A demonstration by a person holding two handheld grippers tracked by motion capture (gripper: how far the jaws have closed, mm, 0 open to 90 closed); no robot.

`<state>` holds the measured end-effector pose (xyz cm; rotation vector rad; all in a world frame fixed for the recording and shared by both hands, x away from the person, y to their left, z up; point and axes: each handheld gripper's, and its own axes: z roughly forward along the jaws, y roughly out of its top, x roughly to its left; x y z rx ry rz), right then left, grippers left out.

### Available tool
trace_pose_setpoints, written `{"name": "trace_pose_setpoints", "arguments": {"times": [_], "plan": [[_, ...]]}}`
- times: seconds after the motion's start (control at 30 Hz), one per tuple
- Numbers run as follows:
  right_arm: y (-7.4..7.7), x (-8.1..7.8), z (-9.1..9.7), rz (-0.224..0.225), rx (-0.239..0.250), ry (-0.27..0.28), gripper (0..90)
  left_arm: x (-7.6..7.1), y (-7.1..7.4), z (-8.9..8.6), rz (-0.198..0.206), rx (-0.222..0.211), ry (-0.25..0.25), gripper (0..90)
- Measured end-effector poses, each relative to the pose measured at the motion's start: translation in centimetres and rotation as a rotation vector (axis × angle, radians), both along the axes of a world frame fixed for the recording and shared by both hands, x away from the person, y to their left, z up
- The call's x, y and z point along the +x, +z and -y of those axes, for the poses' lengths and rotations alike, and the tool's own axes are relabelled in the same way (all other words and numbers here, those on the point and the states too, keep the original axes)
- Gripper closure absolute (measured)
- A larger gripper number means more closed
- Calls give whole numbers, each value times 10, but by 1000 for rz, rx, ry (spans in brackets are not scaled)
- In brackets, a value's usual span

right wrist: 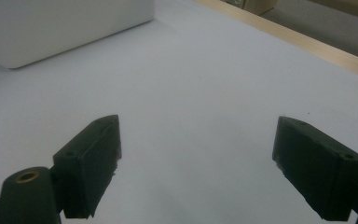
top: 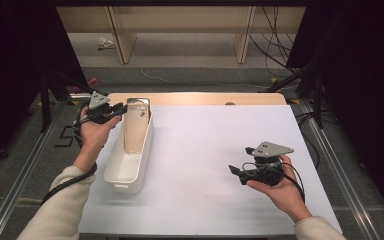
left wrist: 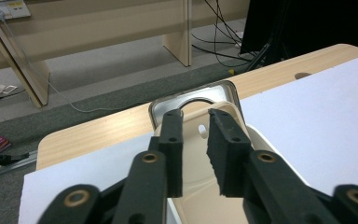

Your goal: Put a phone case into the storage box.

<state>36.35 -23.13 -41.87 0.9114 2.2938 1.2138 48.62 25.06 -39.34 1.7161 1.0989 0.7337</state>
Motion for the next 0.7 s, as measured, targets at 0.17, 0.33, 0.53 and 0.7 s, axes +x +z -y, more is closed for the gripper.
{"name": "trace_pose_setpoints", "arguments": {"times": [0.17, 0.33, 0.53, 0.7], "plan": [[0, 0, -1, -2, -3, 0, 163, -8, 2, 0, -26, -52, -13, 579], [0, 0, 0, -2, -4, -1, 163, -16, 5, 3, -56, -60, -33, 409], [0, 0, 0, -2, -2, -1, 163, -25, 8, 7, -70, -61, -46, 243], [0, 0, 0, -2, -2, -1, 163, -33, 8, 9, -73, -34, -66, 156]]}}
